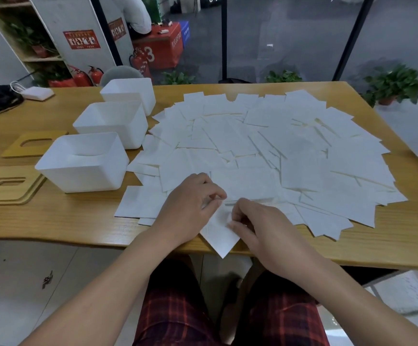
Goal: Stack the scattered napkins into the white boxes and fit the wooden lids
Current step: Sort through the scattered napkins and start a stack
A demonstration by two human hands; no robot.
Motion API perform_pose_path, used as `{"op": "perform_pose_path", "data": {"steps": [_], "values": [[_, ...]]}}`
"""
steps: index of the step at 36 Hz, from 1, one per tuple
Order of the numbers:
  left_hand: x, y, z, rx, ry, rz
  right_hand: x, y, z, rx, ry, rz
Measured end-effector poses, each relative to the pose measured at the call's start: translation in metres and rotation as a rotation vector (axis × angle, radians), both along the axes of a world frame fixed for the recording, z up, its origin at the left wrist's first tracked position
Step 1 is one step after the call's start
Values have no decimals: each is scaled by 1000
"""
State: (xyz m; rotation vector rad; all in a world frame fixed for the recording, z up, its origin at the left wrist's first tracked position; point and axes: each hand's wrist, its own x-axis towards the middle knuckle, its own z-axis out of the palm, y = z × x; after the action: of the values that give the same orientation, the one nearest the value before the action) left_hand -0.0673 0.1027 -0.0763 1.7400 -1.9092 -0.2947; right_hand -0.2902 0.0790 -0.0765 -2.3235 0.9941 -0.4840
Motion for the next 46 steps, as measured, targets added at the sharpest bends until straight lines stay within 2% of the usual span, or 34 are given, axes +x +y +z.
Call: {"op": "perform_pose_path", "data": {"steps": [6,9,11,14,19,23,29,31,34,36,42,46], "values": [[-1,1,7,27,62,-35,-18,-4,18,68,-69,145],[-3,7,16,99,195,-185,-25,-7,32,93,-145,187],[-3,10,23,192,293,-208,-29,-9,39,92,-195,176],[-4,10,30,224,351,-212,-34,-17,42,88,-234,106],[4,-1,29,211,580,-123,-35,-36,29,112,-347,-110],[7,-15,24,138,619,-12,-26,-56,19,140,-408,-243],[7,-35,10,78,463,113,-9,-84,15,108,-472,-367],[7,-40,8,60,344,151,-4,-92,11,100,-466,-391],[9,-44,3,7,86,169,-1,-101,1,41,-366,-397],[15,-43,1,-25,-13,160,1,-101,-5,-4,-304,-387],[49,-29,1,-11,25,190,2,-95,-11,-278,-141,-376],[68,-22,-4,27,-10,207,7,-86,-9,-295,-169,-300]]}}
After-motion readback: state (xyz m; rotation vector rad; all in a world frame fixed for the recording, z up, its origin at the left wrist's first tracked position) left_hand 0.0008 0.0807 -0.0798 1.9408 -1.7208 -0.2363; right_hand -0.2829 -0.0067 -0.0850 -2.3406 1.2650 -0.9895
